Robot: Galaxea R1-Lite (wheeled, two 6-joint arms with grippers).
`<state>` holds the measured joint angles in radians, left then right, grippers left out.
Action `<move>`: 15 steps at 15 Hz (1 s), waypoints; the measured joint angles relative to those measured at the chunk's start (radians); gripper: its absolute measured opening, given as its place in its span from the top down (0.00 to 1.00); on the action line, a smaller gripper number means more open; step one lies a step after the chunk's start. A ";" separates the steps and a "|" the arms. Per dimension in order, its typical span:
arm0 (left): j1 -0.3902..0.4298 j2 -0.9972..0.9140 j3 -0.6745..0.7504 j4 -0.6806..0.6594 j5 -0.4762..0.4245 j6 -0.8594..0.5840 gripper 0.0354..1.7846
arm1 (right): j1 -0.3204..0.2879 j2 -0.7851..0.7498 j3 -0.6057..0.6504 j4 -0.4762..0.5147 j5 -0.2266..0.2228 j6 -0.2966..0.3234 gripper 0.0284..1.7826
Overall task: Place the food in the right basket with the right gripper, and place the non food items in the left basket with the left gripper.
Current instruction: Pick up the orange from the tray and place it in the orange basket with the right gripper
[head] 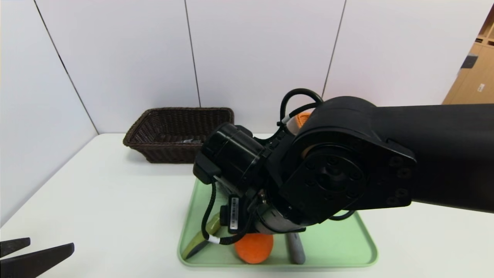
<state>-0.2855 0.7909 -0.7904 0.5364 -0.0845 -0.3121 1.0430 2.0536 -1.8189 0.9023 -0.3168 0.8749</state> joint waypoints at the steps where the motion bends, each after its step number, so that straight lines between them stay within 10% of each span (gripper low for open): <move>1: 0.000 -0.004 0.004 0.000 0.000 0.000 0.06 | 0.003 0.006 -0.001 0.011 0.001 0.000 0.05; 15: 0.000 -0.034 0.016 0.001 0.000 -0.001 0.06 | 0.007 0.075 -0.007 0.025 0.007 0.015 0.05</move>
<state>-0.2855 0.7566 -0.7749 0.5372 -0.0840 -0.3130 1.0502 2.1283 -1.8255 0.9270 -0.3098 0.8898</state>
